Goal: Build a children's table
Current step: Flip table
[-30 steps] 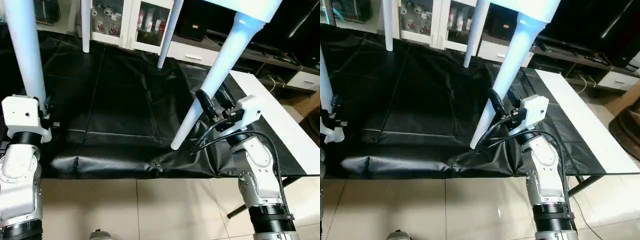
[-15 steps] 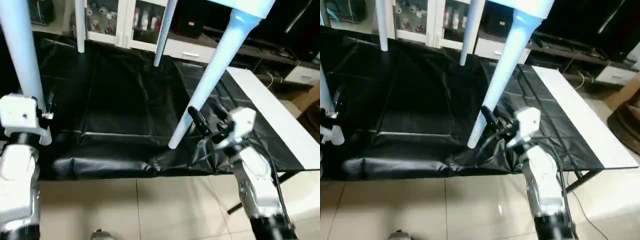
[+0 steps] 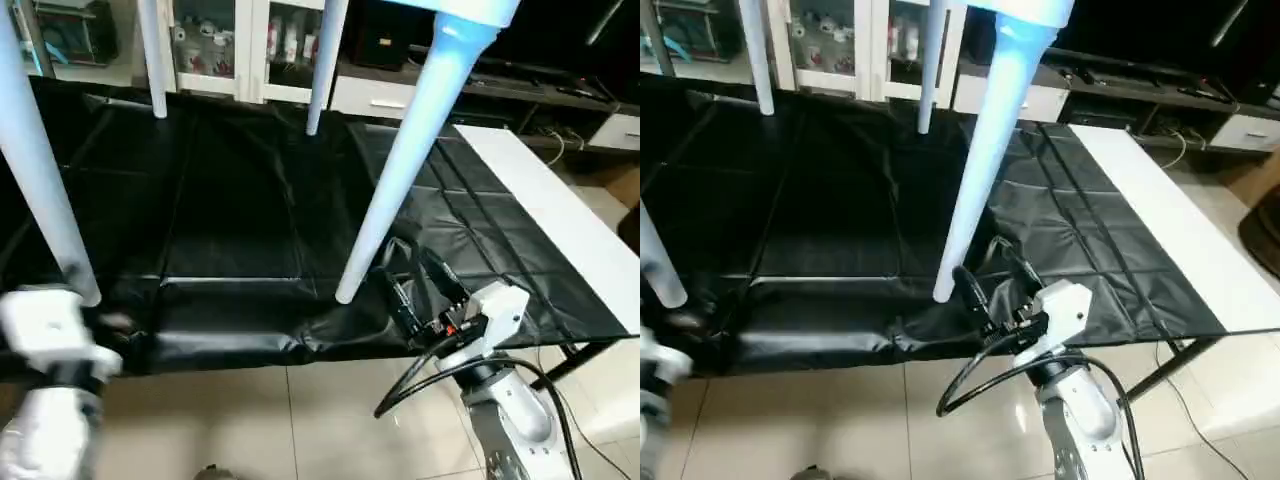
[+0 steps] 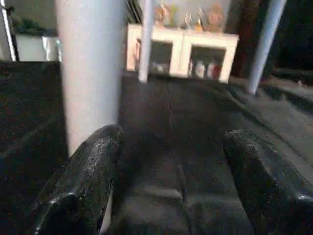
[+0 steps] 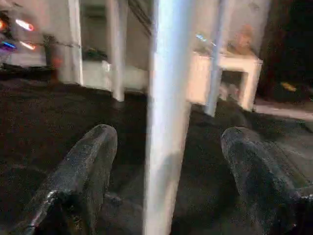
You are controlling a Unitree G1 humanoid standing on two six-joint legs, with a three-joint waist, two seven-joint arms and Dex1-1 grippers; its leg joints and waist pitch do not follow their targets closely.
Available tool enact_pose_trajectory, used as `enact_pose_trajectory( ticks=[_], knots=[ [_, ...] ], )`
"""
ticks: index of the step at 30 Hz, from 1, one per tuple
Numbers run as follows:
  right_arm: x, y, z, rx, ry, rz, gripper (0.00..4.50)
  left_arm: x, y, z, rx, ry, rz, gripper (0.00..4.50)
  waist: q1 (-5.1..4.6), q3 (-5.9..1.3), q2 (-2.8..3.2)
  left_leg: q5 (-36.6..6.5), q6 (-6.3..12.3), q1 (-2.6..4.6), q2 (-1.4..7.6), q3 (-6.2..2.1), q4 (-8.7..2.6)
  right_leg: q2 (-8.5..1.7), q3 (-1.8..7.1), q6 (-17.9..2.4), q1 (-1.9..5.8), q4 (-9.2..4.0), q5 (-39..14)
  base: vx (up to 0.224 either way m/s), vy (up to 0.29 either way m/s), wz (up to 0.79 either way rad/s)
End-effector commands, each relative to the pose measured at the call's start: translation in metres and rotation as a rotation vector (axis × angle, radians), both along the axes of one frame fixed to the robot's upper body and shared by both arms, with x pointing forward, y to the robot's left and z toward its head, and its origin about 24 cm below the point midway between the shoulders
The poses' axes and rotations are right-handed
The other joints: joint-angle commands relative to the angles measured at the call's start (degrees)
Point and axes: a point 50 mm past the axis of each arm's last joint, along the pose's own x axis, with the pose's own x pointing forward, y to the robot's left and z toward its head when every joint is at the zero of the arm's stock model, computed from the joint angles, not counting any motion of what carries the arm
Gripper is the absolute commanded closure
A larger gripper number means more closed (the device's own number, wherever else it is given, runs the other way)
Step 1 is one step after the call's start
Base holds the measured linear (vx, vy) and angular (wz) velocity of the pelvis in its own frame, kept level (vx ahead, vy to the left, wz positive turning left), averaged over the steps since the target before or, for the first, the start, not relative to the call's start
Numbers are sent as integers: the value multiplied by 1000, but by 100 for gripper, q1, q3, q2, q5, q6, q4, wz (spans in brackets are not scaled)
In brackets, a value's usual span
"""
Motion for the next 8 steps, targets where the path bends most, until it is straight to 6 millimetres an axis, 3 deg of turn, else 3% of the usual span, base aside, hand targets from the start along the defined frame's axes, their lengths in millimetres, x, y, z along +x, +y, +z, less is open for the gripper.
enact_pose_trajectory(
  ticks=[1,3,4,6,7,8],
  knots=[
    [-2,-16,-6,-60,55,-128,81,0,-17,3,24,-21,-91,79,-69,-174,220,-3930,-290,143,21,-42,-535,-225,130,-87,5,-680,-3424,0,0,0],
    [-3,-16,-7,-64,65,-130,81,-1,-20,5,36,-39,-100,79,-96,-159,223,-3988,-280,119,22,-64,-560,-225,92,-70,39,-701,-3424,0,0,0],
    [-4,-17,-9,-79,79,-141,81,-2,-23,5,40,-45,-111,79,-121,-143,263,-4123,-286,142,34,-82,-585,-211,58,-80,47,-733,-3414,0,0,0],
    [-6,-18,-11,-90,92,-144,81,-4,-24,5,50,-54,-102,79,-182,-119,273,-4293,-284,165,40,-95,-608,-194,3,-102,68,-756,-3428,0,0,0],
    [-6,-16,-12,-111,109,-143,81,-5,-24,5,43,-38,-82,79,-267,-72,280,-4603,-266,188,61,-124,-666,-164,-121,-51,133,-816,-3649,0,0,0],
    [-6,-16,-12,-111,109,-143,81,-5,-24,5,43,-38,-82,79,-290,-58,298,-4728,-263,191,75,-127,-699,-142,-154,-57,157,-807,-3643,0,0,0]
  ],
)
